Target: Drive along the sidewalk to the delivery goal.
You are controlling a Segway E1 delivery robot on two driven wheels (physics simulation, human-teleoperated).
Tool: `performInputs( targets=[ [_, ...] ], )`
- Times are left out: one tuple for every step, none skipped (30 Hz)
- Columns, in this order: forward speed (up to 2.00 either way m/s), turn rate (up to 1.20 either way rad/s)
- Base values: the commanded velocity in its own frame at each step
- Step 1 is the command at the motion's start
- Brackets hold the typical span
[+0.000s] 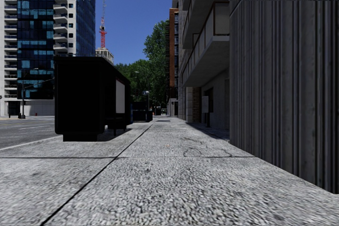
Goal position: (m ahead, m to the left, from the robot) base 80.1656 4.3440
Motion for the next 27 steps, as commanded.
performInputs(
  targets=[
    [2.0,0.0],
    [2.0,0.0],
    [2.0,0.0],
    [2.0,0.0],
    [2.0,0.0],
    [2.0,0.0],
    [2.0,0.0],
    [2.0,0.0],
    [2.0,0.0],
    [2.0,0.0],
    [2.0,0.0],
    [2.0,0.0],
    [2.0,0.0],
    [2.0,0.0],
    [2.0,0.0],
    [2.0,0.0],
    [2.0,0.0],
    [2.0,0.0],
    [2.0,0.0],
    [2.0,0.0],
    [2.0,0.0],
    [2.0,0.0],
    [2.0,0.0],
    [2.0,0.0],
    [2.0,0.0],
    [2.0,0.0],
    [2.0,0.0]
  ],
)
